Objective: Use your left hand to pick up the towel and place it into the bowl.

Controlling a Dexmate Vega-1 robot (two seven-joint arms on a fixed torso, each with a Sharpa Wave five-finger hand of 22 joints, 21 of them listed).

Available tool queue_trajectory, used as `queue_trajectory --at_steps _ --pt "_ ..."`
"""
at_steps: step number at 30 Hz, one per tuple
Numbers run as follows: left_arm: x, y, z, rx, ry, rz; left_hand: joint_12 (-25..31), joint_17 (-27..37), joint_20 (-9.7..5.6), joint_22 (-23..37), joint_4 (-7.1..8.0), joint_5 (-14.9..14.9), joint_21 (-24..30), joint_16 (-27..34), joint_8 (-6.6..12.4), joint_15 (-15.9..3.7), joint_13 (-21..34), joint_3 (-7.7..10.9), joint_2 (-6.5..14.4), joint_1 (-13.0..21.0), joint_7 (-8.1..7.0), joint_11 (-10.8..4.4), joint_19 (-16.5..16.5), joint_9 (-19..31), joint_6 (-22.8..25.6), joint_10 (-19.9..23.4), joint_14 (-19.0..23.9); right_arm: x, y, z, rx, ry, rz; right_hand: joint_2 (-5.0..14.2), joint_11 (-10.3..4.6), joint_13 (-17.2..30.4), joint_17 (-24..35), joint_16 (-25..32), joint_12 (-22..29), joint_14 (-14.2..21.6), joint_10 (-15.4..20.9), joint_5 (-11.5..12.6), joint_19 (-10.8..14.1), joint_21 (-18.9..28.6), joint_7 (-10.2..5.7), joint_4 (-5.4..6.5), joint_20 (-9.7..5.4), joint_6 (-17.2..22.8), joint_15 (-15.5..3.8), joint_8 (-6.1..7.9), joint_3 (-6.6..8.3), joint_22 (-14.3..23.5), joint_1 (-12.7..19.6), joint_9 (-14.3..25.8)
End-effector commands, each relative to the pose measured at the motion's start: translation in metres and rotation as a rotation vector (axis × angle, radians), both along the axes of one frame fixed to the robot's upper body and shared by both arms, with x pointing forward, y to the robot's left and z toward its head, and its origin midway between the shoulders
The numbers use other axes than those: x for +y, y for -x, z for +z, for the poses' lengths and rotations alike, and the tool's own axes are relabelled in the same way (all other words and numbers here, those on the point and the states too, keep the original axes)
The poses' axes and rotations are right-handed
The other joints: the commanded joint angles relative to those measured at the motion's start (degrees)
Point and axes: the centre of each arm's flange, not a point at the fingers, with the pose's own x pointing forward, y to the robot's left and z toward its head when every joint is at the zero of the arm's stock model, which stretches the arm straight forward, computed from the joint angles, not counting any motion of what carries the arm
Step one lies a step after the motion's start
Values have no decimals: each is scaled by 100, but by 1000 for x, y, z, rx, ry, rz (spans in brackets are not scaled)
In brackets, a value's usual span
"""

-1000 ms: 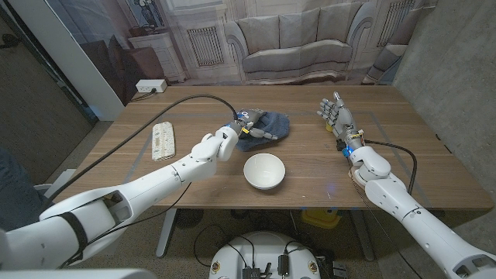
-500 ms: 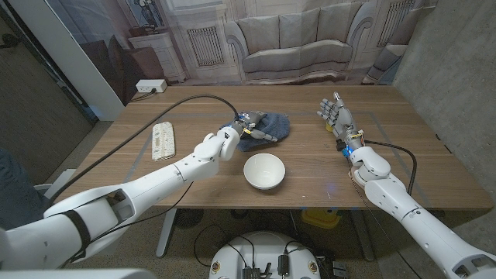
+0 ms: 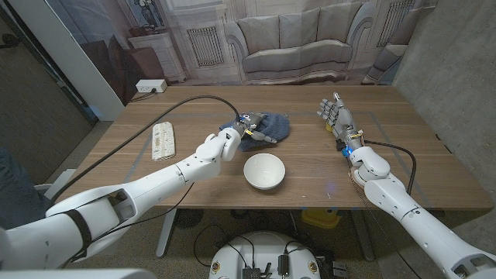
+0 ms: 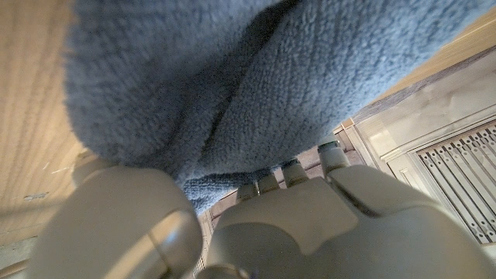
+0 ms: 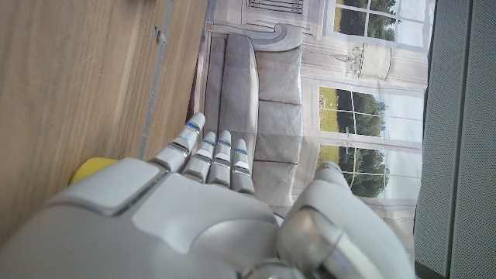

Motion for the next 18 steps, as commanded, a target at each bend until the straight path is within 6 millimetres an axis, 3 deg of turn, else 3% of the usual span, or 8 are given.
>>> queue_trajectory --at_steps 1,15,18 --pt "-1 1 0 12 -6 21 -18 14 11 11 -91 47 -10 2 33 -2 17 26 21 202 5 1 -28 29 -7 -45 -34 1 -3 2 2 9 7 13 10 22 24 -9 -12 36 31 -11 42 -37 14 -9 -91 50 33 2 1 33 -4 8" --pt "-5 -1 3 8 -13 45 9 2 -1 20 -457 71 88 41 80 -102 15 288 272 1057 6 -29 300 29 76 -48 47 1 -3 3 -1 5 3 16 32 22 23 -7 -9 43 43 -10 50 -63 20 -14 -92 44 37 -2 -6 34 -8 8" --pt "-7 -2 4 17 -16 65 16 5 7 21 -617 31 121 47 96 -111 15 455 471 1464 -32 -46 466 31 145 -44 77 1 -2 3 -3 7 2 17 25 22 23 -7 -10 45 43 -10 50 -68 17 -15 -89 48 37 0 -7 34 -8 8"
